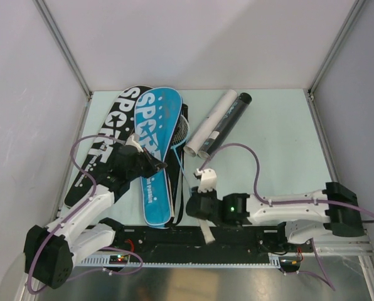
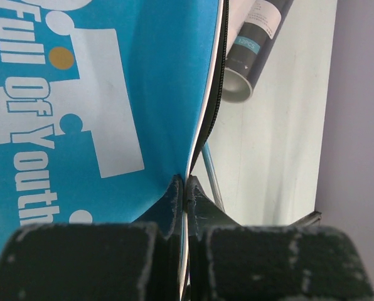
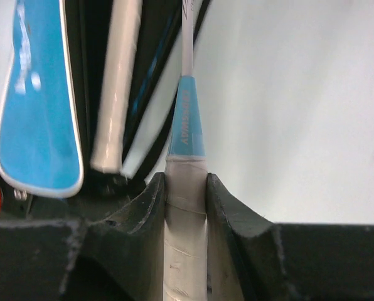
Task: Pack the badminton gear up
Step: Place the racket in the racket bag.
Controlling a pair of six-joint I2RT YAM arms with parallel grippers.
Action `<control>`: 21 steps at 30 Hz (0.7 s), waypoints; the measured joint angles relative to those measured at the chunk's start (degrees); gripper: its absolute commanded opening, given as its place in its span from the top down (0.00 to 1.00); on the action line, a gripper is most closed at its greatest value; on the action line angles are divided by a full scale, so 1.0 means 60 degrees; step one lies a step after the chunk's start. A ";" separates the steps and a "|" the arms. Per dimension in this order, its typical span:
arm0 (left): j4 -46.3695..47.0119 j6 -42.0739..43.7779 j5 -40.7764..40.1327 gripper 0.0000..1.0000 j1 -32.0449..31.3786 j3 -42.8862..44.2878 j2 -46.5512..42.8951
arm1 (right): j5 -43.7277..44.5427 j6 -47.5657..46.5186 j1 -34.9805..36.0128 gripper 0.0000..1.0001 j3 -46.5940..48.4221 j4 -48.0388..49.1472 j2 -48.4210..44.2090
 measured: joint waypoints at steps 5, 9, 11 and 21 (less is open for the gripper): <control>0.0262 -0.0270 0.0390 1.00 0.0000 -0.0302 -0.0229 | -0.0437 -0.1286 -0.1457 1.00 0.0026 0.2346 0.1067; 0.0499 -0.0623 0.0681 1.00 0.0000 -0.0557 -0.0321 | -0.0663 -0.1829 -0.2302 1.00 0.0368 0.3734 0.2047; 0.0641 -0.0794 0.0823 1.00 0.0000 -0.0685 -0.0324 | -0.0816 -0.1931 -0.2674 1.00 0.0594 0.4350 0.2579; 0.2000 -0.1596 0.0783 1.00 0.0164 -0.1392 -0.0288 | -0.1851 -0.1574 -0.3366 0.98 0.1188 0.5635 0.4200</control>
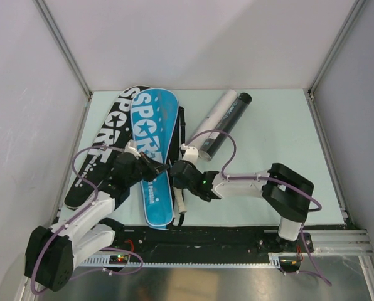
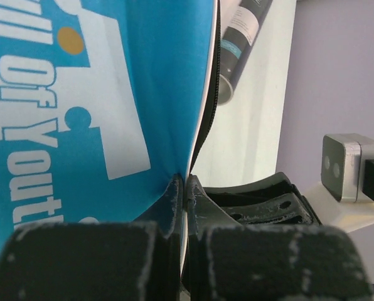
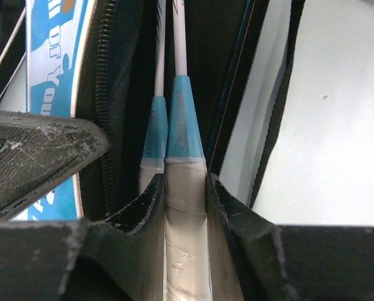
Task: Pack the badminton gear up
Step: Place the racket in the racket bag.
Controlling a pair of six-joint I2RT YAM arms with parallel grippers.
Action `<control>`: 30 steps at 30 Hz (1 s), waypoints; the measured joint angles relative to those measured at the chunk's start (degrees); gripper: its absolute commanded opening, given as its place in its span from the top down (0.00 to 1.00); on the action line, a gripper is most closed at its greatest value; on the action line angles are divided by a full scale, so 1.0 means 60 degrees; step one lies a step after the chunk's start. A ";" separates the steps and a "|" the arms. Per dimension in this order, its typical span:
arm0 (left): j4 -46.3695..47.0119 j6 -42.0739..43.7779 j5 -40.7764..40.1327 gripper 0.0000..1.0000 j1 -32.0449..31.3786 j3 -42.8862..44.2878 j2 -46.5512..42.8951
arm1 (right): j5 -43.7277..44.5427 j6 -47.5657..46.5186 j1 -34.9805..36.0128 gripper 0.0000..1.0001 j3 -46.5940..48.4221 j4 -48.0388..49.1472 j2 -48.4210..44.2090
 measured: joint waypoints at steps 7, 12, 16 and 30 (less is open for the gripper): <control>0.0361 -0.0368 -0.0215 0.76 0.0098 -0.0521 0.0069 | -0.0699 0.0539 -0.0215 0.83 0.0011 0.0801 0.0838; -0.0087 -0.0040 -0.0051 0.58 0.0033 -0.0495 0.0412 | -0.0962 0.0718 -0.0579 0.75 0.0153 0.1362 0.1246; -0.1548 0.0710 -0.0382 0.57 -0.0036 -0.0138 0.0342 | -0.1268 0.0769 -0.0688 0.74 0.0171 0.1424 0.1268; -0.4648 0.1905 -0.2885 0.55 -0.2029 0.0965 0.0452 | -0.1963 0.1064 -0.0732 0.73 0.0178 0.1592 0.1384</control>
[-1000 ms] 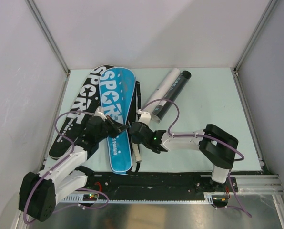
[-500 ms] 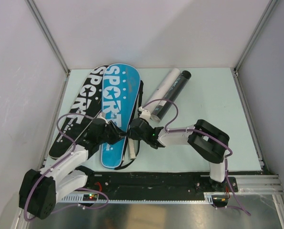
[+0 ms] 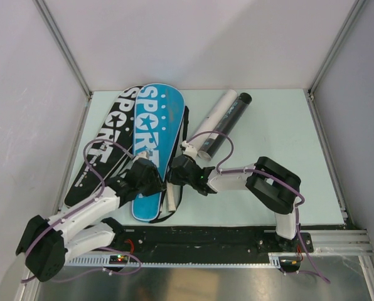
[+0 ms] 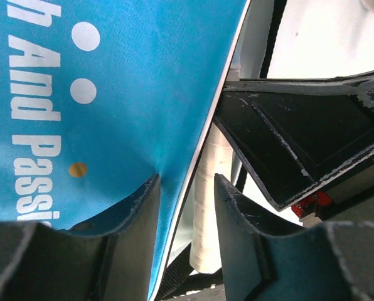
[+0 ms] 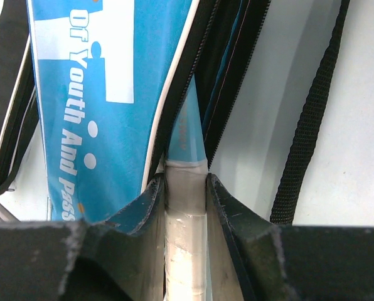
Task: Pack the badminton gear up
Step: Place the racket in the racket bag.
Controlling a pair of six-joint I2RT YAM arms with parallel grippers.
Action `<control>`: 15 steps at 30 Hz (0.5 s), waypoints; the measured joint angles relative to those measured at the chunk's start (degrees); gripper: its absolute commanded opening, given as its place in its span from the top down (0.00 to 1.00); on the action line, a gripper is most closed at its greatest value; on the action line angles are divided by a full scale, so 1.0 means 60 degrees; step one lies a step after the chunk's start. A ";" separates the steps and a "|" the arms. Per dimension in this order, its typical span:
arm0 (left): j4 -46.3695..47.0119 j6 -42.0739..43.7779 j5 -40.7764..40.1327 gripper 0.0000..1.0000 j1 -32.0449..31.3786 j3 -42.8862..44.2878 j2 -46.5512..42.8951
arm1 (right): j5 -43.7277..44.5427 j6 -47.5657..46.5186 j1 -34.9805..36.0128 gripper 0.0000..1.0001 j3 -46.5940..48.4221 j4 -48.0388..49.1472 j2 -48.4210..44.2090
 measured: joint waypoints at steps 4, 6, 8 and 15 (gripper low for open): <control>-0.0459 0.0200 -0.0729 0.61 -0.0441 0.0339 0.0273 | -0.0222 0.0058 -0.0029 0.67 0.0000 0.0069 0.0000; -0.0681 0.0288 -0.1035 0.67 -0.0594 0.0532 0.0532 | -0.0426 0.0135 -0.0091 0.62 0.0000 0.0131 0.0004; -0.0841 0.0317 -0.1242 0.76 -0.0721 0.0688 0.0794 | -0.0732 0.0200 -0.0182 0.58 0.0000 0.0160 0.0004; -0.1198 0.0441 -0.1770 0.99 -0.0976 0.0947 0.1217 | -0.2120 0.0222 -0.0408 0.50 -0.0015 0.0229 -0.0015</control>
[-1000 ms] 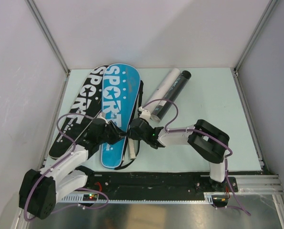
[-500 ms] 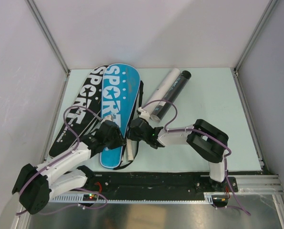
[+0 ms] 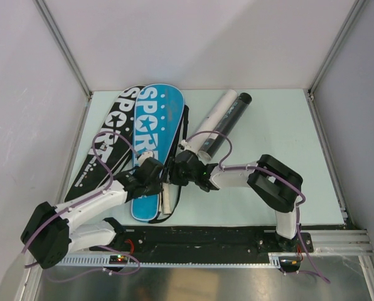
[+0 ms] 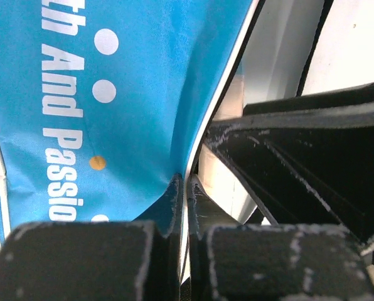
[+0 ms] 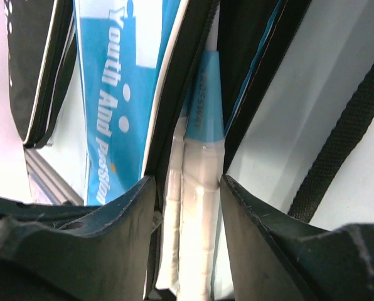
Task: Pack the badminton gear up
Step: Place the racket in the racket bag.
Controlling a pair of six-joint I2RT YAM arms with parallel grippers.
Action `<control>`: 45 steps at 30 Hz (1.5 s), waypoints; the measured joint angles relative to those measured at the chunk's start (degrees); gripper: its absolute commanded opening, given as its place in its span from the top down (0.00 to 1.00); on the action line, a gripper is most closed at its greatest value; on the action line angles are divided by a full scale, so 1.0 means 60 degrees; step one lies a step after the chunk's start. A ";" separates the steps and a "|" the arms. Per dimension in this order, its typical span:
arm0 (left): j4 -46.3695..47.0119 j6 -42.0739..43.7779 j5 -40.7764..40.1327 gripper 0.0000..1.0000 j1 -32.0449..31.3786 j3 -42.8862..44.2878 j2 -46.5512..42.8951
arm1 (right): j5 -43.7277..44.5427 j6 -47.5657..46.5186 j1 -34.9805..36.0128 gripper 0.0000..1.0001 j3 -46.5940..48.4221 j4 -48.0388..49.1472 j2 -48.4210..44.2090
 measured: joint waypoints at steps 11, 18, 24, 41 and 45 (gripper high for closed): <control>-0.0342 -0.0251 0.0058 1.00 -0.0036 0.0000 -0.0958 | -0.1275 -0.0266 -0.0138 0.70 -0.1588 -0.0346 -0.1679; -0.0379 -0.0441 0.0200 1.00 -0.0040 -0.0047 -0.1144 | -0.1002 -0.0412 0.0066 0.74 -0.2004 -0.0637 -0.2011; -0.0076 -0.0761 0.0565 1.00 -0.0044 -0.0273 -0.1279 | -0.0637 -0.0237 0.0576 0.74 -0.2007 -0.0288 -0.1348; 0.0962 -0.1668 0.1158 1.00 -0.0018 -0.1453 -0.2244 | 0.0124 0.0404 0.1224 0.72 -0.1759 0.2557 0.0157; 0.0980 -0.1843 0.0951 1.00 0.0044 -0.1599 -0.2517 | 0.0240 0.0710 0.1257 0.70 -0.1759 0.3311 0.0495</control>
